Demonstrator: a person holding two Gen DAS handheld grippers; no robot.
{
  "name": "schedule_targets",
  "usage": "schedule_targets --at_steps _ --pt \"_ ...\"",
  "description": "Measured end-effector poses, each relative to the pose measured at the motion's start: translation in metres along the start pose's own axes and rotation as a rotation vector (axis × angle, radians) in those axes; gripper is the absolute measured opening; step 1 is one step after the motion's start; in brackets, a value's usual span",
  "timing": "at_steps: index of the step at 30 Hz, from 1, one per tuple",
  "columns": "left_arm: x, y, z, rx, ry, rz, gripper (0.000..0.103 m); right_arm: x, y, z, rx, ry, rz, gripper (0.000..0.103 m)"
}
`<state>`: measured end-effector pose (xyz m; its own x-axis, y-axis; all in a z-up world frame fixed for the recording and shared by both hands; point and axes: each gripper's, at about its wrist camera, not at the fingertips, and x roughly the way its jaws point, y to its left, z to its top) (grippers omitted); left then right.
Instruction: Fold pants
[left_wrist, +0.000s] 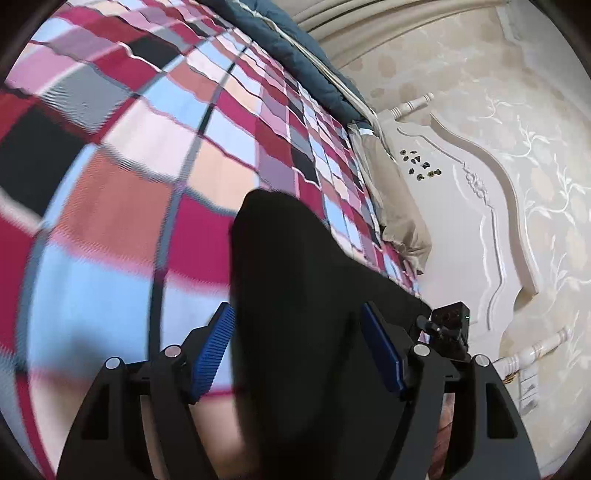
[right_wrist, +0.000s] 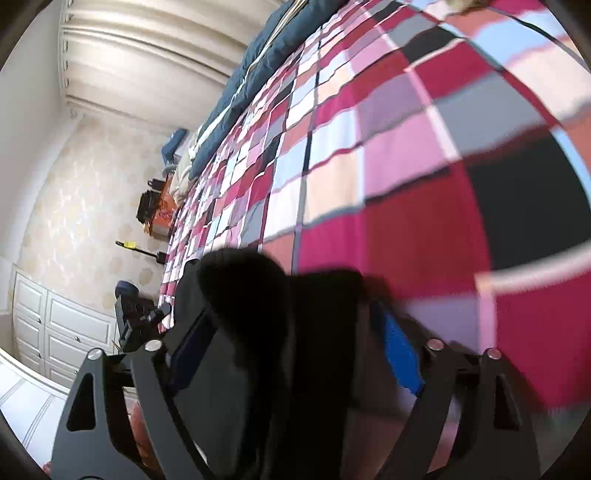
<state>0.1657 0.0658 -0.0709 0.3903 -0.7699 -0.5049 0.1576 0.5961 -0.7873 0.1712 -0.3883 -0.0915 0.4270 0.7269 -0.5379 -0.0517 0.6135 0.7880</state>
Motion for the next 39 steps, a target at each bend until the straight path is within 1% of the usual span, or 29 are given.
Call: schedule_targets --at_steps 1,4,5,6,7,8,10,11,13,15,18,24,31,35,39 --pt "0.004 0.0 0.003 0.002 0.005 0.003 0.076 0.006 -0.001 0.007 0.014 0.004 0.019 0.087" --pt "0.023 0.0 0.013 0.021 0.044 0.008 0.076 0.017 -0.004 0.017 0.041 0.027 0.05 0.086" --pt "0.026 -0.002 0.015 0.044 0.05 0.013 0.075 0.02 -0.004 0.018 0.03 0.035 0.044 0.078" --pt "0.027 -0.003 0.016 0.062 0.053 0.03 0.065 0.024 -0.001 0.019 0.01 0.054 0.016 0.07" --pt "0.03 -0.004 0.016 0.079 0.064 0.07 0.055 0.026 0.0 0.02 -0.001 0.065 -0.003 0.059" --pt "0.032 -0.003 0.018 0.084 0.076 0.1 0.051 0.029 0.001 0.02 -0.014 0.072 -0.018 0.051" --pt "0.031 -0.003 0.02 0.087 0.075 0.124 0.041 0.029 0.001 0.022 -0.014 0.062 -0.009 0.043" --pt "0.03 -0.004 0.022 0.093 0.074 0.136 0.039 0.029 0.003 0.023 -0.017 0.055 -0.006 0.04" --pt "0.03 -0.015 0.027 0.152 0.058 0.19 0.036 0.026 0.007 0.026 -0.037 0.039 -0.005 0.036" --pt "0.031 -0.023 0.032 0.197 0.039 0.237 0.035 0.025 0.012 0.032 -0.057 0.032 0.0 0.035" --pt "0.032 -0.023 0.049 0.193 0.018 0.243 0.034 0.03 0.014 0.041 -0.068 0.029 -0.002 0.035" --pt "0.042 -0.02 0.079 0.216 0.018 0.287 0.034 0.044 0.012 0.064 -0.068 0.032 -0.002 0.035" --pt "0.05 -0.008 0.11 0.201 0.014 0.305 0.034 0.062 0.018 0.085 -0.071 0.027 0.003 0.035" --pt "0.053 -0.001 0.122 0.194 0.015 0.309 0.034 0.073 0.02 0.097 -0.07 0.028 0.004 0.035" --pt "0.055 0.006 0.13 0.178 0.023 0.303 0.034 0.077 0.017 0.099 -0.062 0.028 0.008 0.035"
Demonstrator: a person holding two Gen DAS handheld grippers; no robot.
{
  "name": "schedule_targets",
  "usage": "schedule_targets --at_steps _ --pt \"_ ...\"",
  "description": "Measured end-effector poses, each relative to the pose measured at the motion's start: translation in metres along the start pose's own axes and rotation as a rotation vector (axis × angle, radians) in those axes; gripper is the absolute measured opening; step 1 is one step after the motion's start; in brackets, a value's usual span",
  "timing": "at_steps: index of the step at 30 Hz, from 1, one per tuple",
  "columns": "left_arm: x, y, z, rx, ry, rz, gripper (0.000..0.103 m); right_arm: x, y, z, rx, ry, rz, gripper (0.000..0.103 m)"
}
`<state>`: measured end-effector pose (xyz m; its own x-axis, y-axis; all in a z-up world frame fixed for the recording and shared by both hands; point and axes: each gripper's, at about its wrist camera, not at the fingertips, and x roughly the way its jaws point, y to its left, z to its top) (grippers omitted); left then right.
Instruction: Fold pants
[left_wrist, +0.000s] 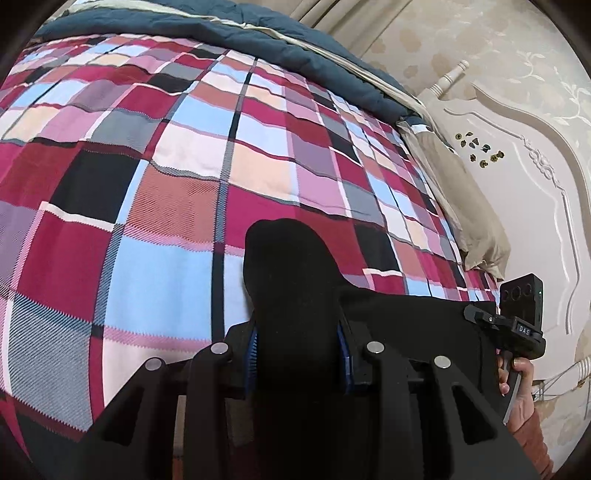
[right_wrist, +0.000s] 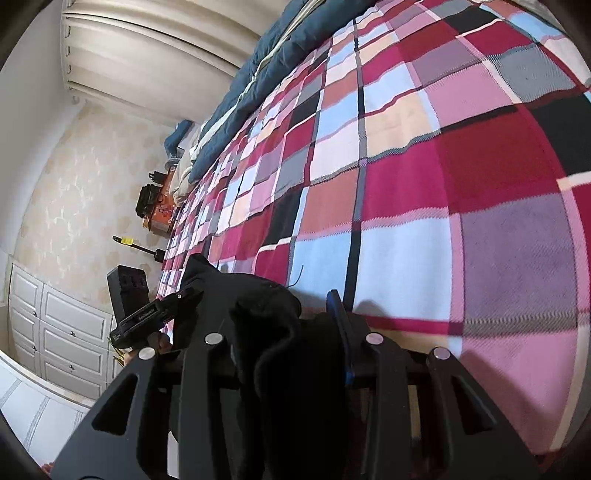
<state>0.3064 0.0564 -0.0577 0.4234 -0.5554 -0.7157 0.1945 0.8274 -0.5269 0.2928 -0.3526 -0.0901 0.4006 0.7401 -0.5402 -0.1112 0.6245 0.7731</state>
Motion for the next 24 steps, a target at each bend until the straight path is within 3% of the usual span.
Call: schedule_targets --at_steps 11,14,19,22,24 --pt "0.007 0.009 0.001 -0.017 0.012 -0.024 0.036 0.008 -0.014 0.001 0.063 -0.009 0.038 0.036" --pt "0.006 0.009 -0.001 -0.011 0.015 -0.037 0.045 0.006 -0.015 -0.004 0.075 -0.017 0.04 0.043" --pt "-0.017 0.034 -0.024 -0.164 0.008 -0.195 0.064 -0.014 -0.013 -0.025 0.11 -0.065 0.062 0.061" --pt "-0.038 0.045 -0.059 -0.218 0.003 -0.274 0.067 -0.039 -0.015 -0.059 0.139 -0.092 0.091 0.066" --pt "-0.052 0.044 -0.085 -0.209 -0.006 -0.285 0.067 -0.052 -0.014 -0.08 0.153 -0.11 0.095 0.07"
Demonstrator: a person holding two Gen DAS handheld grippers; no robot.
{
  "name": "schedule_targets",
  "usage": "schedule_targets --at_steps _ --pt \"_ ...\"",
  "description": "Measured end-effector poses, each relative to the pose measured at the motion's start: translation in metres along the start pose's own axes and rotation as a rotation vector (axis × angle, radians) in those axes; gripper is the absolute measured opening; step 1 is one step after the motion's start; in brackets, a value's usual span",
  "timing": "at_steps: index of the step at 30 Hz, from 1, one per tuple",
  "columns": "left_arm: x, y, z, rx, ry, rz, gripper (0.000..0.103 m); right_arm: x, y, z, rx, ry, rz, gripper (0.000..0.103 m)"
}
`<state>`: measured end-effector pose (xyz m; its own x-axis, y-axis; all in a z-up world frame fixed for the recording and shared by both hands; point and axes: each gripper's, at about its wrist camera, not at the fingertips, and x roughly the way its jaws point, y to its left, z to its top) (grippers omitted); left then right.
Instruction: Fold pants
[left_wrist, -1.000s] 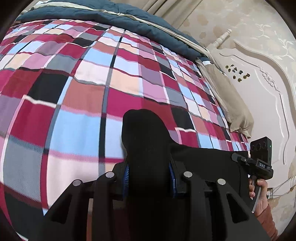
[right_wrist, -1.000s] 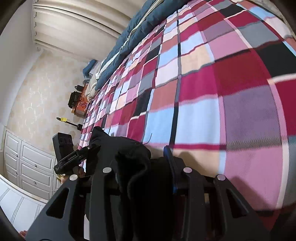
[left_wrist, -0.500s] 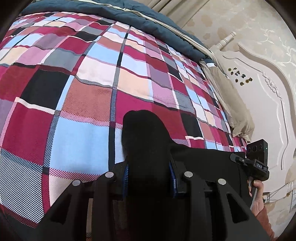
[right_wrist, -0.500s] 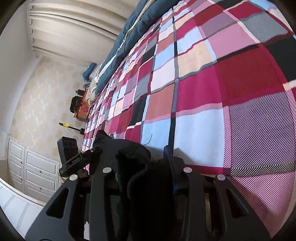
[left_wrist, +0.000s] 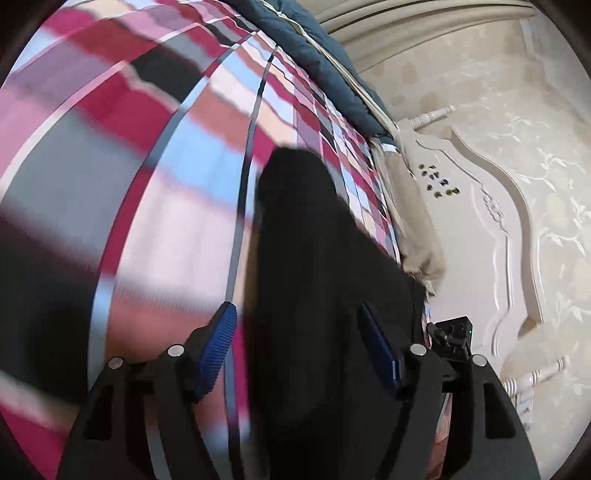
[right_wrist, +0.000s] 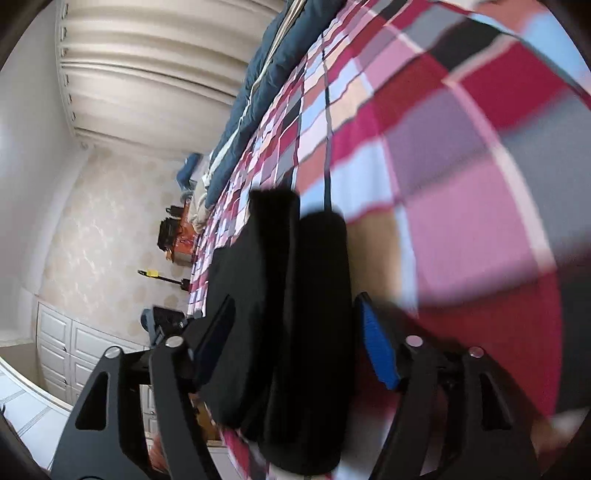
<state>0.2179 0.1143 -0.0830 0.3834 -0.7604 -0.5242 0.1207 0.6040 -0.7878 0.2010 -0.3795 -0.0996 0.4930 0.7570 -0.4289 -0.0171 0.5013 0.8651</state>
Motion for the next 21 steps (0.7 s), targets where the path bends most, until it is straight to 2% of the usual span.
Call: schedule_targets --at_steps 4,7,10,11,12,13,14,16,21 --pt "-0.019 -0.005 -0.039 0.0 -0.022 -0.036 0.074 -0.012 0.007 -0.035 0.006 -0.009 0.002 0.078" --pt "-0.015 -0.011 -0.048 -0.021 -0.021 -0.06 0.077 -0.003 0.012 -0.044 0.004 0.017 0.011 0.081" --pt "-0.001 -0.02 -0.049 -0.007 0.013 -0.073 0.077 0.014 0.022 -0.046 -0.013 0.039 -0.03 0.081" --pt "0.001 -0.022 -0.049 0.0 0.015 -0.062 0.075 0.018 0.024 -0.045 -0.017 0.037 -0.037 0.075" --pt "0.006 -0.025 -0.05 0.015 0.018 -0.01 0.064 0.022 0.025 -0.045 -0.015 0.036 -0.05 0.067" --pt "0.007 -0.025 -0.052 0.017 0.02 0.023 0.056 0.025 0.024 -0.046 -0.011 0.042 -0.056 0.05" --pt "0.007 -0.023 -0.053 0.002 0.012 0.034 0.055 0.027 0.02 -0.047 0.004 0.044 -0.051 0.044" --pt "0.004 -0.021 -0.052 -0.04 0.006 0.034 0.045 0.025 0.019 -0.048 0.005 0.035 -0.043 0.038" --pt "-0.007 -0.026 -0.061 -0.077 0.017 0.052 0.036 0.017 0.032 -0.05 -0.009 0.028 -0.022 0.034"
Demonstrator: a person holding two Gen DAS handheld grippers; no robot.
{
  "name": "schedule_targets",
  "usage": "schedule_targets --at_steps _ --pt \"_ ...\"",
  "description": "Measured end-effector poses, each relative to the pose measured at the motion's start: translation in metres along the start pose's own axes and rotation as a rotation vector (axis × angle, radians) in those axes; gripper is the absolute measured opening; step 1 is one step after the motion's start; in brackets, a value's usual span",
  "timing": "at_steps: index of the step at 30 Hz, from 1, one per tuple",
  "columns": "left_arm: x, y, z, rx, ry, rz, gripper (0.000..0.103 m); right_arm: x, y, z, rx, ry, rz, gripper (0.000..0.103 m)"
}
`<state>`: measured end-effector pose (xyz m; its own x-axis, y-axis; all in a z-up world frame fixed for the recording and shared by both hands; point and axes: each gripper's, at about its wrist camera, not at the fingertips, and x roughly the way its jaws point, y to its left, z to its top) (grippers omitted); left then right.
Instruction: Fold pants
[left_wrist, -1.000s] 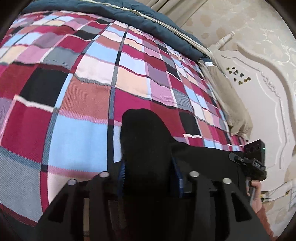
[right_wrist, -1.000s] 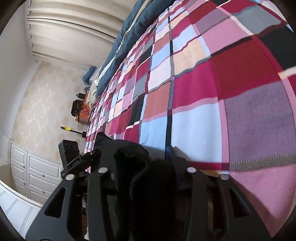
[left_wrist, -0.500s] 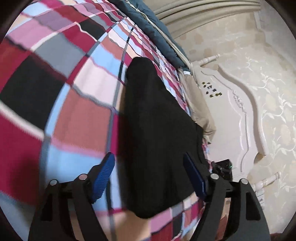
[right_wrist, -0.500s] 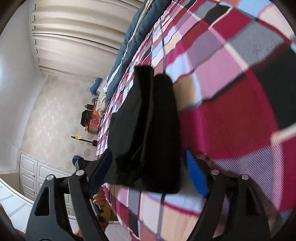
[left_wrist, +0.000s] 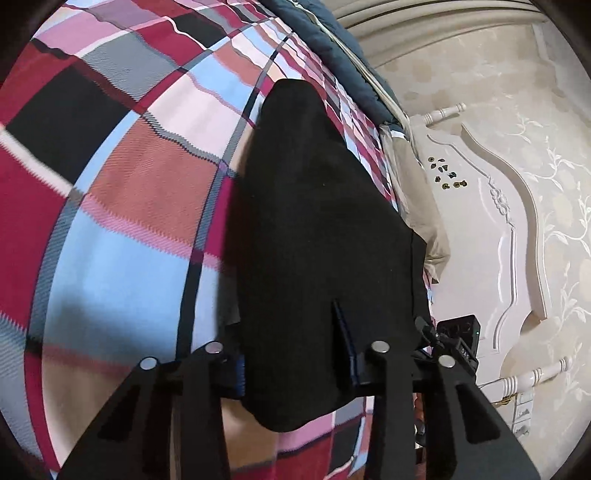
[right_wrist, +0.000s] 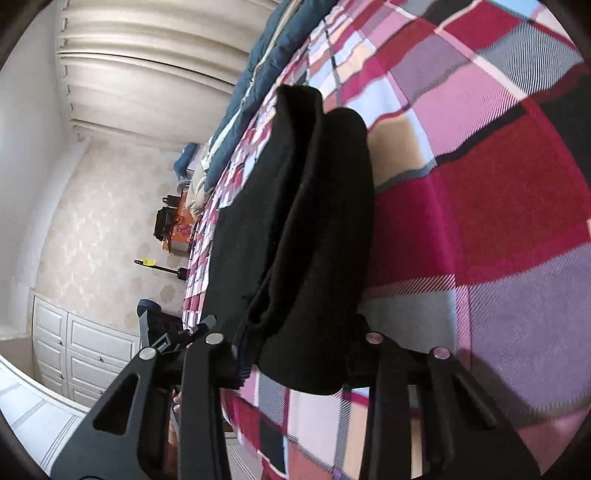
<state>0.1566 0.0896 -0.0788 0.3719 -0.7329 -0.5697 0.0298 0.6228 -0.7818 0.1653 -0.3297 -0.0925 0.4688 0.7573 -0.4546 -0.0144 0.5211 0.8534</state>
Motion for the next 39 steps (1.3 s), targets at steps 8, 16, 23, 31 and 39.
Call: schedule_targets --at_steps 8,16,23,31,39 --pt "-0.019 0.006 -0.033 -0.03 0.01 -0.007 0.036 -0.018 0.0 -0.025 -0.016 0.021 0.002 0.033" --pt "-0.034 0.012 -0.048 -0.019 -0.004 -0.001 0.041 -0.017 -0.01 -0.038 0.026 0.005 0.032 0.034" --pt "-0.033 0.009 -0.053 -0.011 -0.076 -0.018 0.083 -0.019 -0.023 -0.042 0.069 -0.015 0.063 0.045" --pt "-0.028 -0.008 -0.065 0.062 -0.126 0.092 0.087 -0.023 -0.007 -0.049 0.013 -0.055 0.085 0.083" --pt "-0.028 -0.013 -0.081 0.112 -0.191 0.177 0.087 -0.029 0.002 -0.069 -0.06 -0.091 -0.001 0.089"
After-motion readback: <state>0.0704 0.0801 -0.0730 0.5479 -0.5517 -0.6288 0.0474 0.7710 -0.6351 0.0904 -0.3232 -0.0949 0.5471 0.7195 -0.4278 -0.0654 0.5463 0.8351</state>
